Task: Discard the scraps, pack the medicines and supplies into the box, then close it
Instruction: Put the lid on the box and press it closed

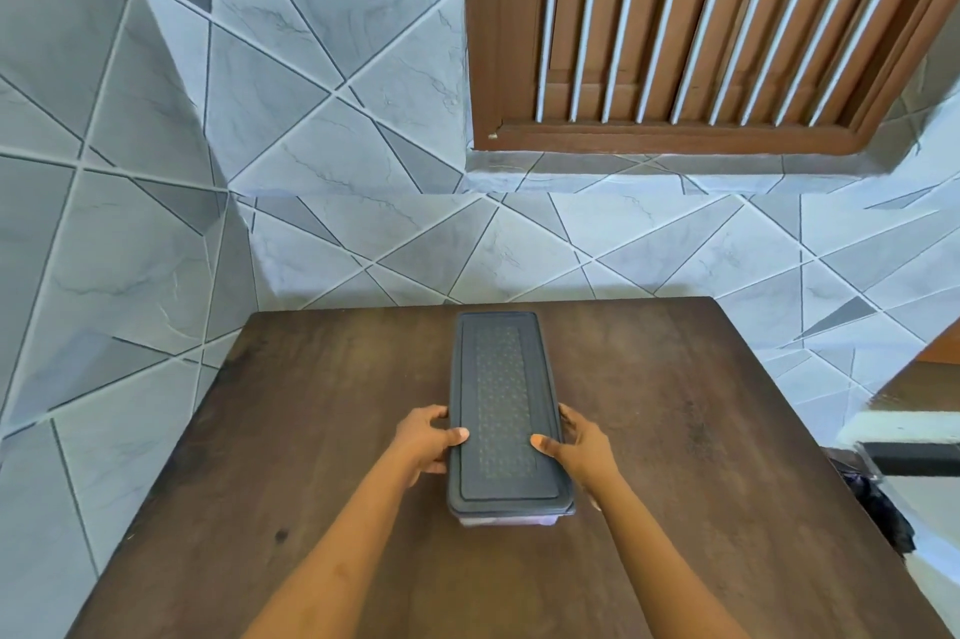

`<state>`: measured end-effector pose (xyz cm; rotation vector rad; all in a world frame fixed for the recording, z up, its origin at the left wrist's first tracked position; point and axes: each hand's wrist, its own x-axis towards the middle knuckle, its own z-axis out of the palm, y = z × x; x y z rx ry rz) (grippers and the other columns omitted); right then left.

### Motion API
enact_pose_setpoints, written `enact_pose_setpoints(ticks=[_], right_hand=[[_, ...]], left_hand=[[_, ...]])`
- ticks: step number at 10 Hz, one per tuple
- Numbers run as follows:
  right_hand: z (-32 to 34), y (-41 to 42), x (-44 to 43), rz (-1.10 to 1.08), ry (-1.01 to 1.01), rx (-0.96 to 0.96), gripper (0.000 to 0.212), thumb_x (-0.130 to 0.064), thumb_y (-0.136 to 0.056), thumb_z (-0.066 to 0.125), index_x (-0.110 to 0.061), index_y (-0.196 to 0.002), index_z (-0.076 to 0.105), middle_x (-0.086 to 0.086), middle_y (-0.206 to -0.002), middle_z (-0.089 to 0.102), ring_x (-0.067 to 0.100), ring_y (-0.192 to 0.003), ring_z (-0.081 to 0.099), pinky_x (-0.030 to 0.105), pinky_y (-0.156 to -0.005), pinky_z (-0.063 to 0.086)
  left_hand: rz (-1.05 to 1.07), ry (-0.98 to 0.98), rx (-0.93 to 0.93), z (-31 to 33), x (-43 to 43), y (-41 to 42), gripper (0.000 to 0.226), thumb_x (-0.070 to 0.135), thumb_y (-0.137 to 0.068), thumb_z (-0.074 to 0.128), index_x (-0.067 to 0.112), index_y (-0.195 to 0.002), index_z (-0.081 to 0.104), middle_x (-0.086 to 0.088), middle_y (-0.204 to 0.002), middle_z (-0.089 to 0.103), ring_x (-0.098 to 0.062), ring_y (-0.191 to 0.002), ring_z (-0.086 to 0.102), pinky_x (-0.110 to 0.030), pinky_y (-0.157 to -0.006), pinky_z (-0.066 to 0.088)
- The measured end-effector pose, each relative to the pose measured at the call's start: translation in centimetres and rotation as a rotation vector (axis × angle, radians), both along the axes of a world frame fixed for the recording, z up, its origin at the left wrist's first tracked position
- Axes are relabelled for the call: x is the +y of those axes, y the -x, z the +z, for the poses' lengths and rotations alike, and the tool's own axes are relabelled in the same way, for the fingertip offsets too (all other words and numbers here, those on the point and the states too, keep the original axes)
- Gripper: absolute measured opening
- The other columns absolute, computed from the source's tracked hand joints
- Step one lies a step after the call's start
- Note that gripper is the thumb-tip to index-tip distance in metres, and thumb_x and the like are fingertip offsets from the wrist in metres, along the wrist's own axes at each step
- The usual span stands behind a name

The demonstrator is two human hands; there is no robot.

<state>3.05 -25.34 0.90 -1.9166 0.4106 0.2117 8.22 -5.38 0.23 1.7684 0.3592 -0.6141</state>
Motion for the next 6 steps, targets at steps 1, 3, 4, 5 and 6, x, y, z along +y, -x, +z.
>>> enact_pose_setpoints(ticks=[1, 3, 4, 5, 6], right_hand=[[-0.3, -2.7, -0.3, 0.006, 0.036, -0.023, 0.065, -0.018, -0.081, 0.07, -0.007, -0.138, 0.039, 0.012, -0.14, 0.05, 0.029, -0.124, 0.051, 0.039, -0.106, 0.041], [-0.9, -7.9, -1.0, 0.003, 0.038, -0.033, 0.066, -0.02, -0.081, 0.07, -0.007, -0.138, 0.038, 0.012, -0.14, 0.049, 0.03, -0.125, 0.051, 0.044, -0.107, 0.042], [-1.2, -9.2, -1.5, 0.01, 0.04, -0.022, 0.068, -0.023, -0.08, 0.071, -0.009, -0.138, 0.039, 0.012, -0.139, 0.052, 0.028, -0.123, 0.053, 0.046, -0.105, 0.044], [-1.7, -9.7, -1.8, 0.043, 0.048, -0.02, 0.069, -0.025, -0.081, 0.07, -0.009, -0.139, 0.037, 0.013, -0.138, 0.052, 0.028, -0.123, 0.053, 0.044, -0.105, 0.044], [-0.8, -9.4, -1.7, 0.044, 0.116, -0.047, 0.066, -0.024, -0.085, 0.065, -0.006, -0.14, 0.034, 0.014, -0.142, 0.047, 0.029, -0.129, 0.047, 0.04, -0.107, 0.041]], left_hand=[[0.043, -0.012, -0.023, 0.1, -0.5, -2.4, 0.059, 0.009, -0.085, 0.066, 0.01, -0.138, 0.041, -0.018, -0.133, 0.053, -0.032, -0.115, 0.058, -0.045, -0.09, 0.052], [0.095, -0.04, -0.038, 0.0, -1.5, -6.9, 0.057, 0.009, -0.086, 0.065, 0.008, -0.138, 0.042, -0.017, -0.132, 0.054, -0.024, -0.097, 0.056, -0.04, -0.086, 0.051], [0.088, -0.079, -0.053, 0.3, -1.7, -8.0, 0.059, 0.01, -0.086, 0.065, 0.008, -0.139, 0.038, -0.018, -0.136, 0.05, -0.03, -0.109, 0.058, -0.039, -0.086, 0.05], [0.038, -0.136, -0.067, -0.1, -1.7, -8.5, 0.061, 0.014, -0.086, 0.065, 0.008, -0.14, 0.037, -0.016, -0.14, 0.047, -0.031, -0.12, 0.054, -0.038, -0.088, 0.051], [-0.043, -0.299, -0.177, 0.1, -1.8, -7.9, 0.064, 0.02, -0.086, 0.065, 0.012, -0.142, 0.036, -0.013, -0.146, 0.042, -0.029, -0.131, 0.045, -0.039, -0.104, 0.043]])
